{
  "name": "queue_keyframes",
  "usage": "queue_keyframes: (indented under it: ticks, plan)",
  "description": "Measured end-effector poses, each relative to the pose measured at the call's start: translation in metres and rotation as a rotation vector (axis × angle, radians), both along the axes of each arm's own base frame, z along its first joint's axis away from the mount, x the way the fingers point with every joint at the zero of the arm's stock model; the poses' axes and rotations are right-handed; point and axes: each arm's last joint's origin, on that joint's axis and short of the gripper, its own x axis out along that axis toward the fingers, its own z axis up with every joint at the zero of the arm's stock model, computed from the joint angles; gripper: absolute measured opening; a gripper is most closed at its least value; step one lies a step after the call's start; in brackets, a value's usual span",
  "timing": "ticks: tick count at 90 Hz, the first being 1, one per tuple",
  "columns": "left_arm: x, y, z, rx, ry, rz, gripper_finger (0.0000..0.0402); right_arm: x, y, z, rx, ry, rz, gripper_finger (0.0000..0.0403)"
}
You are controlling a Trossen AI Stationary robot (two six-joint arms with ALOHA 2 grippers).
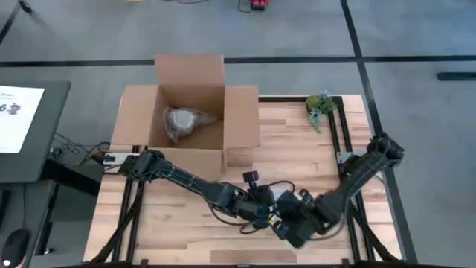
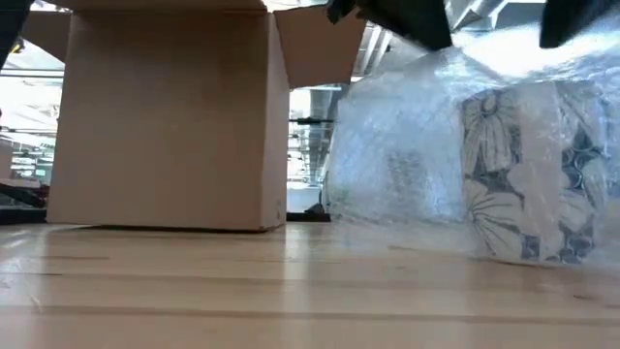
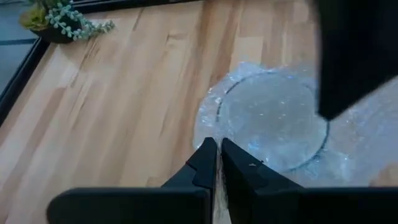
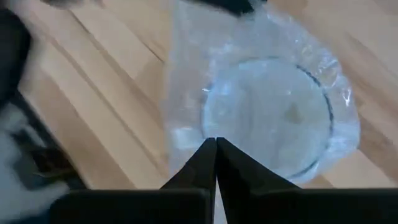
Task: Wrap mug
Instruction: Wrap the blue patterned mug with the bubble wrap
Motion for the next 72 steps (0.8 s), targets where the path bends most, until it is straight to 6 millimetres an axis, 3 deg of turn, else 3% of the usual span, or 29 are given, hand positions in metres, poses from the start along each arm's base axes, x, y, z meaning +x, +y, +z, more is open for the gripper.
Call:
queue_keyframes:
  ticks: [19, 43, 54, 72]
  plan:
    - [-0.009, 0.005, -0.006, 0.116, 0.129, -0.01, 0.0015, 0.009, -0.015, -0.016, 0.014, 0.073, 0.079, 0.0]
    - [-0.022, 0.006, -0.01, 0.145, 0.256, -0.024, 0.0099, 0.004, -0.019, -0.036, 0.068, 0.153, 0.118, 0.0]
    - [-0.039, 0.006, 0.001, 0.147, 0.314, 0.001, 0.0122, 0.003, -0.021, -0.035, 0.082, 0.175, 0.143, 0.0]
    - [-0.077, -0.003, 0.024, 0.132, 0.385, 0.062, 0.0125, 0.001, -0.03, -0.024, 0.16, 0.191, 0.17, 0.0]
